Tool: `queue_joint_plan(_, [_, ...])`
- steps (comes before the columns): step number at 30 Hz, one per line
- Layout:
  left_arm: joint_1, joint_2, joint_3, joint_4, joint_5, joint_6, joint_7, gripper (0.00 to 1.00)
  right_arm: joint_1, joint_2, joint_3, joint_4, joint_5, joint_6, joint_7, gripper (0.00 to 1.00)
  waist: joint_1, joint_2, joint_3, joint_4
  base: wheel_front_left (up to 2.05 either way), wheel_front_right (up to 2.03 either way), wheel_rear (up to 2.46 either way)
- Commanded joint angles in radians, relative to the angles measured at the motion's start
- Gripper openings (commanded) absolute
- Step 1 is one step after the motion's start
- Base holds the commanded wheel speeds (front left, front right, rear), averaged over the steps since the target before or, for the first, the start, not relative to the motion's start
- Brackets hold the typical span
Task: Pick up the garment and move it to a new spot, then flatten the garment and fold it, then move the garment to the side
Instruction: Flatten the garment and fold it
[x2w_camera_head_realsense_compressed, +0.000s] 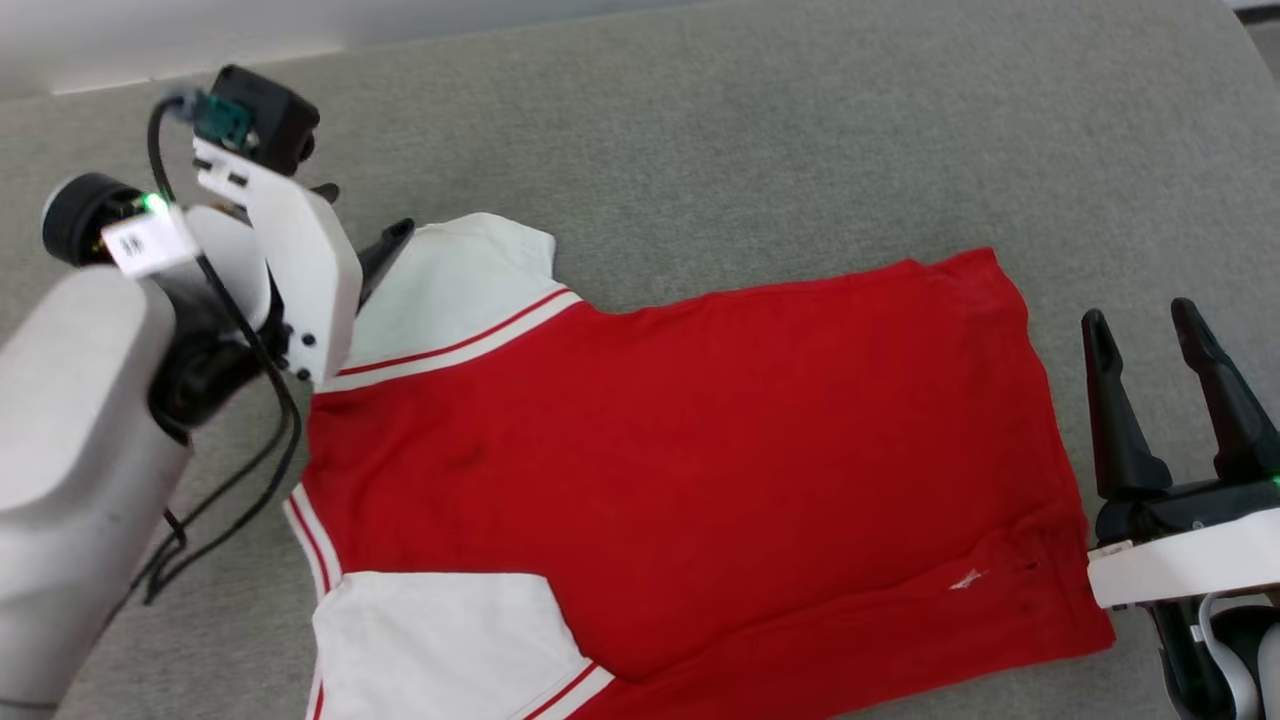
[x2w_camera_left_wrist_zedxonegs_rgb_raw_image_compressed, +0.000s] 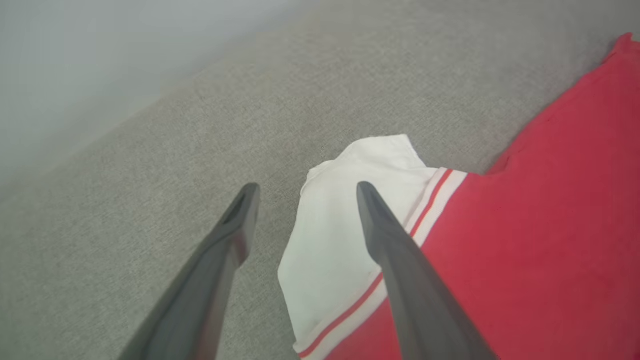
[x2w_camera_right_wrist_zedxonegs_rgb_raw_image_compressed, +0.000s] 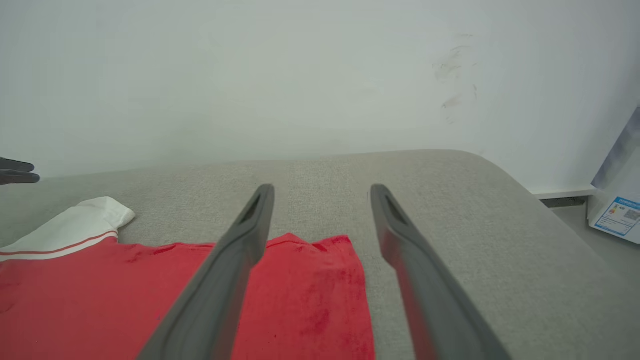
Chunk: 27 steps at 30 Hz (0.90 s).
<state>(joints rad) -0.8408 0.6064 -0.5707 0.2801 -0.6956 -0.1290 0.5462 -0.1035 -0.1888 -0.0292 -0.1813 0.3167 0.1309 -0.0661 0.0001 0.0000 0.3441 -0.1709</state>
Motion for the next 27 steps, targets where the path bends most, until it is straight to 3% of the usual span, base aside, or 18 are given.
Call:
queue_joint_plan(1, [-0.021, 0.005, -0.005, 0.013, -0.02, -0.001, 0.027, 1.0, -0.018, 0.005, 0.004, 0.005, -0.004, 0.0, -0.005, 1.0, -0.0001, 0.0, 0.027, -0.027, 0.0, 0.0, 0.0])
queue_joint_plan(5, [-0.086, 0.011, -0.026, 0.089, -0.107, -0.001, 0.191, 1.0, -0.029, 0.004, 0.017, 0.018, 0.0, 0.0, -0.014, 1.0, -0.0001, 0.0, 0.048, -0.048, 0.0, 0.0, 0.0])
queue_joint_plan(8, [-0.123, 0.004, -0.02, 0.131, -0.138, 0.024, 0.275, 1.0, -0.037, 0.006, 0.025, 0.027, 0.005, 0.0, -0.02, 1.0, -0.0001, 0.0, 0.066, -0.062, 0.0, 0.0, 0.0])
queue_joint_plan(13, [-0.151, -0.001, -0.032, 0.176, -0.124, 0.053, 0.311, 1.0, -0.046, 0.013, 0.044, 0.039, 0.004, 0.0, -0.025, 1.0, -0.0001, 0.0, 0.097, -0.085, 0.0, 0.0, 0.0])
queue_joint_plan(22, [-0.127, -0.01, -0.081, 0.233, -0.101, 0.062, 0.348, 1.0, -0.051, 0.023, 0.048, 0.053, -0.008, 0.0, -0.032, 1.0, -0.0001, 0.0, 0.127, -0.104, 0.0, 0.0, 0.0])
queue_joint_plan(23, [-0.12, -0.011, -0.087, 0.24, -0.103, 0.063, 0.357, 0.73, -0.052, 0.024, 0.049, 0.054, -0.01, 0.0, -0.031, 1.0, -0.0001, 0.0, 0.128, -0.104, 0.0, 0.0, 0.0])
queue_joint_plan(24, [-0.114, -0.014, -0.09, 0.244, -0.106, 0.064, 0.362, 0.15, -0.052, 0.025, 0.05, 0.054, -0.012, 0.0, -0.03, 1.0, -0.0001, 0.0, 0.128, -0.103, 0.0, 0.0, 0.0])
queue_joint_plan(25, [-0.111, -0.018, -0.087, 0.246, -0.111, 0.066, 0.358, 0.0, -0.053, 0.025, 0.05, 0.054, -0.013, 0.0, -0.028, 1.0, -0.0001, 0.0, 0.129, -0.101, 0.0, 0.0, 0.0])
queue_joint_plan(27, [-0.11, -0.027, -0.074, 0.241, -0.117, 0.066, 0.326, 0.0, -0.055, 0.024, 0.05, 0.054, -0.016, 0.0, -0.024, 1.0, -0.0001, 0.0, 0.126, -0.095, 0.0, 0.0, 0.0])
